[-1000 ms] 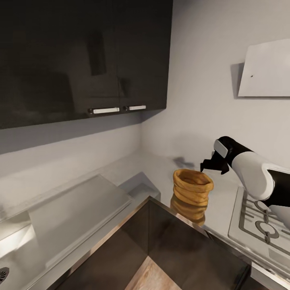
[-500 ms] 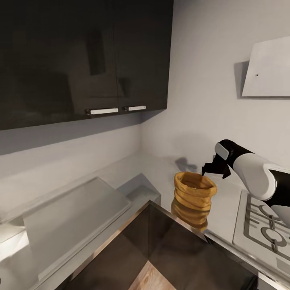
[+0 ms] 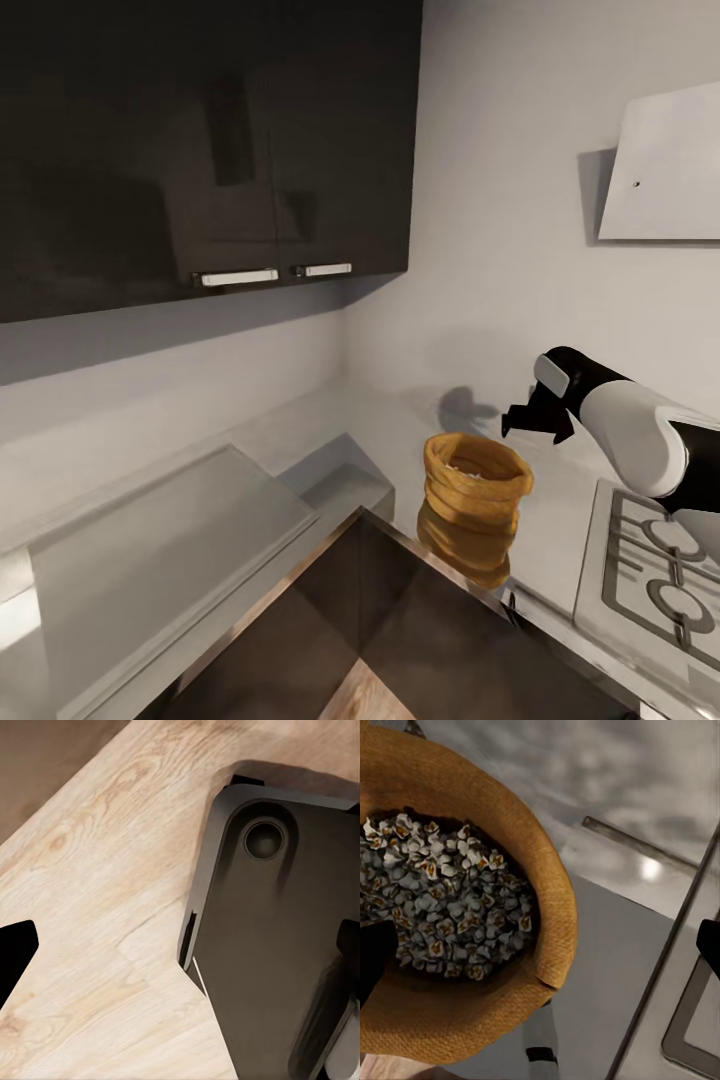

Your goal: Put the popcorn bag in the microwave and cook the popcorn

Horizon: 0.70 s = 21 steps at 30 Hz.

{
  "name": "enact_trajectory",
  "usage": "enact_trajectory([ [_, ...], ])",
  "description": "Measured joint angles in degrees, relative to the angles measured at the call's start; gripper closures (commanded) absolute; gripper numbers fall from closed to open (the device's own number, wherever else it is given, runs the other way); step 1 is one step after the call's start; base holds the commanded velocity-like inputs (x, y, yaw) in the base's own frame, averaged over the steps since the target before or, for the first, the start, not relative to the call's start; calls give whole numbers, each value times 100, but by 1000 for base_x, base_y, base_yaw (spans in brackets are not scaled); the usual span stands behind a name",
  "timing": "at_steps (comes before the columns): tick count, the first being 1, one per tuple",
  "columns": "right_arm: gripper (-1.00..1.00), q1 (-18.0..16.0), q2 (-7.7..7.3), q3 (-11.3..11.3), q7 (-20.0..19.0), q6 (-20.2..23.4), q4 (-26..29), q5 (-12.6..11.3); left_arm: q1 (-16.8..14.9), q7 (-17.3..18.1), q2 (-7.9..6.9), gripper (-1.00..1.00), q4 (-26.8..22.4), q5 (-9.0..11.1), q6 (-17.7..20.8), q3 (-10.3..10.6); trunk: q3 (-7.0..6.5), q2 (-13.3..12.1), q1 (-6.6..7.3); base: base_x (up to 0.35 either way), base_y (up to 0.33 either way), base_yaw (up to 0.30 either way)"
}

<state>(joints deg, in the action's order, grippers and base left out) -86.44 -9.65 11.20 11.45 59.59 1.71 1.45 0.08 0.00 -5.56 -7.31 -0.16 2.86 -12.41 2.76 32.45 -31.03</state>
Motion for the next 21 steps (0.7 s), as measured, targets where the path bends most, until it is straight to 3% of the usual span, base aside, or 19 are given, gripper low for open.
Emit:
enact_trajectory([
  [7, -100, 4, -173, -4, -8, 3, -233, 3, 0, 0, 0, -100, 0, 0, 0, 0, 32, -1, 0, 1, -1, 0],
  [21, -100, 5, -194, 3, -13, 5, -258, -1, 0, 0, 0, -100, 0, 0, 0, 0, 154, -1, 0, 0, 0, 0],
])
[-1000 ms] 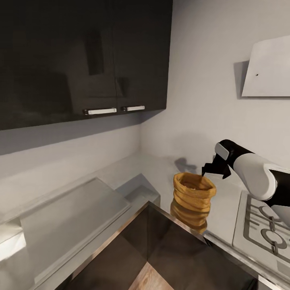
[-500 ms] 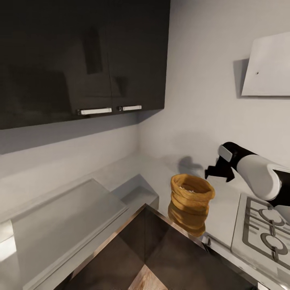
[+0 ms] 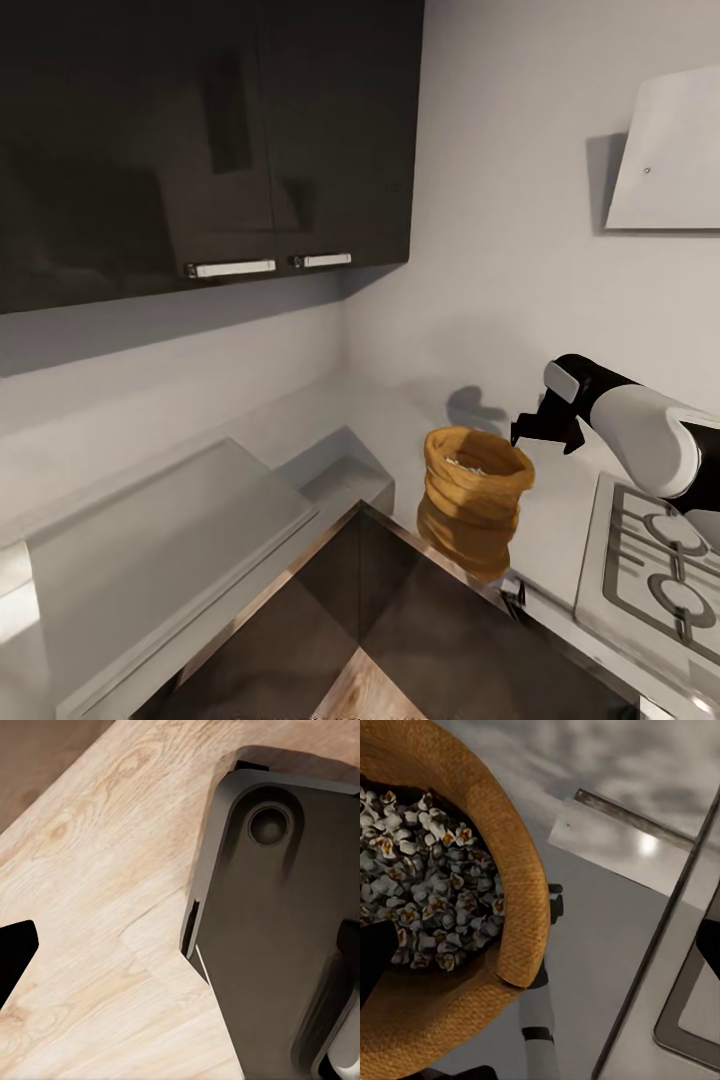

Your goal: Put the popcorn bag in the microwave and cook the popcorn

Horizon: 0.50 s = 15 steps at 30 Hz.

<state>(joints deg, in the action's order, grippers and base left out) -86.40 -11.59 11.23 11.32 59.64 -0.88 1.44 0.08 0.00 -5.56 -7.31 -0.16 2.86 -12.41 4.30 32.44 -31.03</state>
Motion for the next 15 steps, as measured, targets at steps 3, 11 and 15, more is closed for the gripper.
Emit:
enact_trajectory([
  [3, -100, 0, 0, 1, 0, 0, 2, 0, 0, 0, 0, -100, 0, 0, 0, 0, 27, 0, 0, 0, 0, 0],
  [11, -100, 0, 0, -3, 0, 0, 0, 0, 0, 0, 0, -100, 0, 0, 0, 0, 100, 0, 0, 0, 0, 0],
  [15, -100, 1, 0, -2, -1, 4, -74, -1, 0, 0, 0, -100, 0, 0, 0, 0, 136, 0, 0, 0, 0, 0],
])
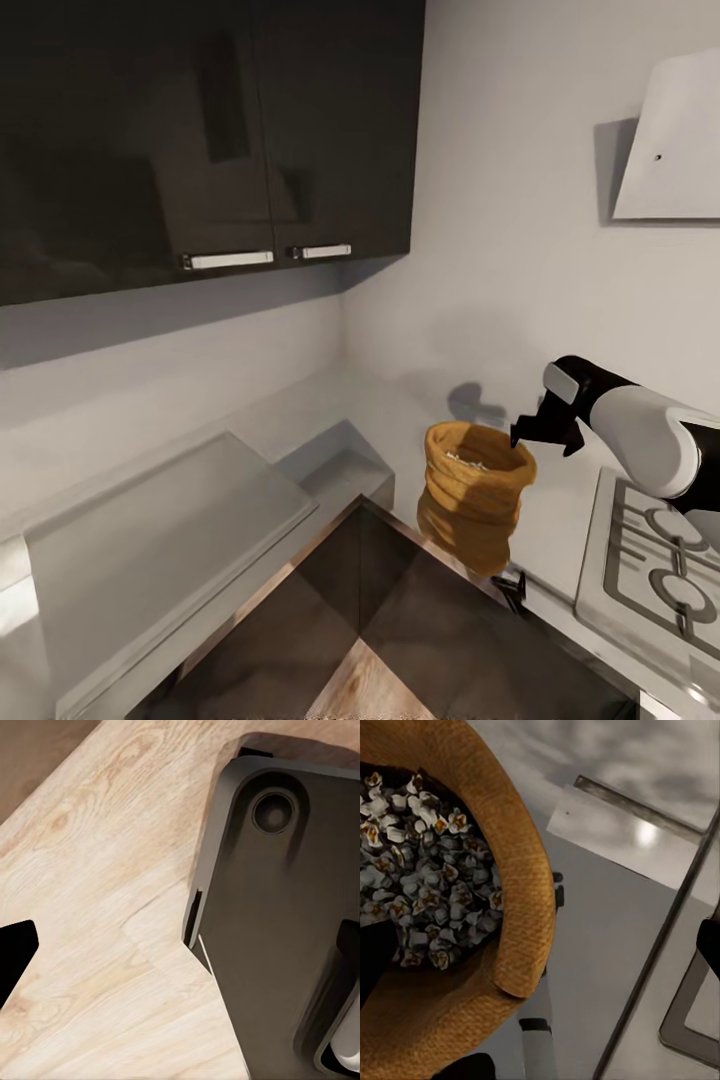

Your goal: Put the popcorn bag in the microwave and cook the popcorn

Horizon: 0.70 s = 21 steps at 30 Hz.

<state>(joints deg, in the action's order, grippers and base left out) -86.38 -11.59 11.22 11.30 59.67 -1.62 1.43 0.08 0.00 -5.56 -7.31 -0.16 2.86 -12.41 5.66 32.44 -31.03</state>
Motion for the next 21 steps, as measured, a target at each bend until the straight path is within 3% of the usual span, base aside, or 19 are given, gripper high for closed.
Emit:
enact_trajectory([
  [12, -100, 0, 0, 33, 0, 7, -27, 0, 0, 0, 0, -100, 0, 0, 0, 0, 109, 0, 0, 0, 0, 0],
  [21, -100, -1, 0, 377, -1, 10, -27, 1, 0, 2, 0, -100, 0, 0, 0, 0, 184, 1, 0, 0, 0, 0],
])
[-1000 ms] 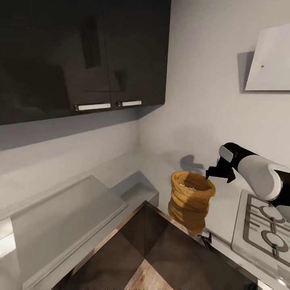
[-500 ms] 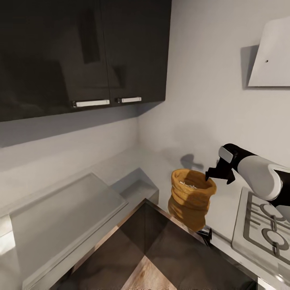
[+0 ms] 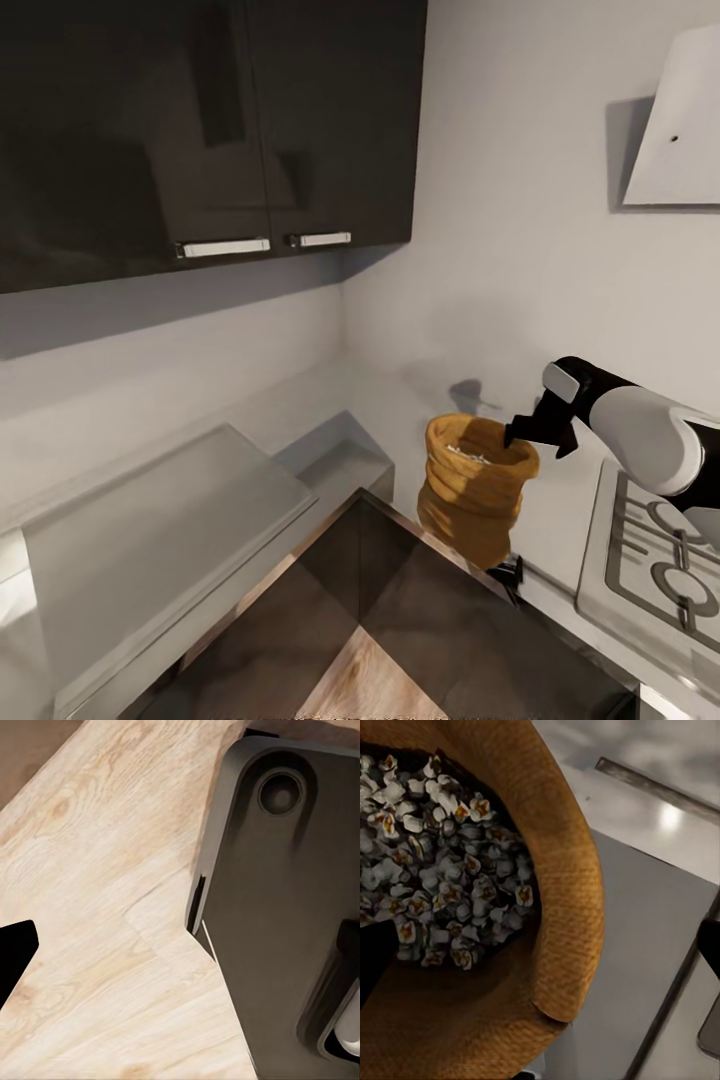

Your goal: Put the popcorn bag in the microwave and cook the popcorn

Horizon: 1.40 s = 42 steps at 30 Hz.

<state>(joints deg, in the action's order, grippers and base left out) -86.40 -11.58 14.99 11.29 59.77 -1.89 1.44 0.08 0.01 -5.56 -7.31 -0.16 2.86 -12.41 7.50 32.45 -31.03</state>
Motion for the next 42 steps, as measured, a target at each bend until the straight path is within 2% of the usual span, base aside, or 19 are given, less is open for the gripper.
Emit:
enact_trajectory([
  [42, -100, 1, -24, -1, 8, 0, -140, 4, 0, -2, 0, -100, -1, 0, 0, 0, 367, 1, 0, 10, -5, 0],
])
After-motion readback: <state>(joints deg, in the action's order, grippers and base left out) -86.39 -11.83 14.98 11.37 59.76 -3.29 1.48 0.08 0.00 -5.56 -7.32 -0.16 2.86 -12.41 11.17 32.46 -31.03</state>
